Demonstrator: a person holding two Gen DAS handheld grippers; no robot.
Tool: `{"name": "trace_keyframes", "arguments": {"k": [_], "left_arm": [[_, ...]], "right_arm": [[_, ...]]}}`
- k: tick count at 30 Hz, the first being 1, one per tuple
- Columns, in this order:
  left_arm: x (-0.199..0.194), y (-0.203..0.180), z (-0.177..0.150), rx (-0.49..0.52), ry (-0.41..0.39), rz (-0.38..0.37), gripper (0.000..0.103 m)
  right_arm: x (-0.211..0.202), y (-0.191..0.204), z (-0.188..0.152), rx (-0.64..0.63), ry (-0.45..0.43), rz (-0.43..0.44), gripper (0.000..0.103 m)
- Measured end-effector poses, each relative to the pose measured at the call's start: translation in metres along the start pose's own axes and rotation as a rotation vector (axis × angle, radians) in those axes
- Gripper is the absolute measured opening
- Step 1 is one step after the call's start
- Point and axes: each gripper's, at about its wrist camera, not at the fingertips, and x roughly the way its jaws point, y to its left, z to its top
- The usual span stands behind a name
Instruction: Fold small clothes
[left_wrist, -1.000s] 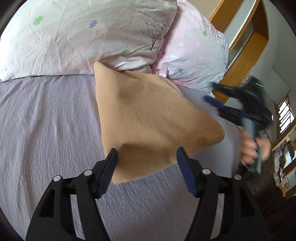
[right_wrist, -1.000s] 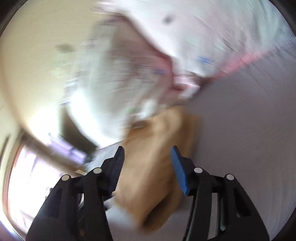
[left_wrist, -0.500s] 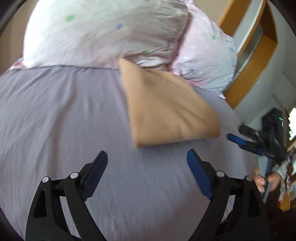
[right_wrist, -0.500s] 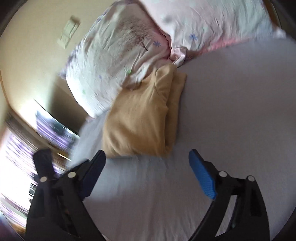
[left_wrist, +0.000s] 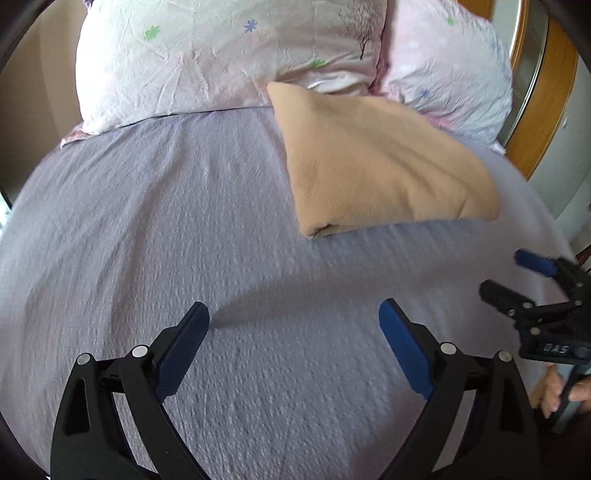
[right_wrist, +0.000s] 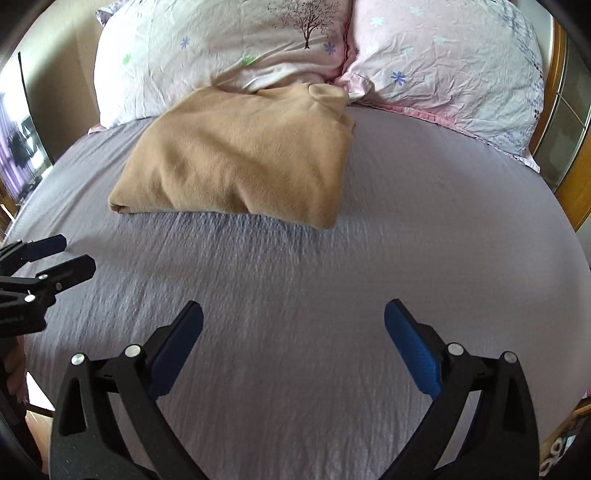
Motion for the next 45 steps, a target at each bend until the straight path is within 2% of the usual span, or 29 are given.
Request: {"name": "trace_keyframes", "arguments": {"k": [9, 45], "left_arm": [[0.006, -0.013, -0.005, 0.069, 0.005, 0.073, 0.102], [0.005, -0.013, -0.007, 0.08, -0.002, 0.067, 0.102]], "right_arm": [[0.004, 0.001, -0.002, 0.018, 0.02, -0.006, 0.101], [0.005, 0.004, -0.004, 0.019, 0.009, -0.008, 0.101]]}}
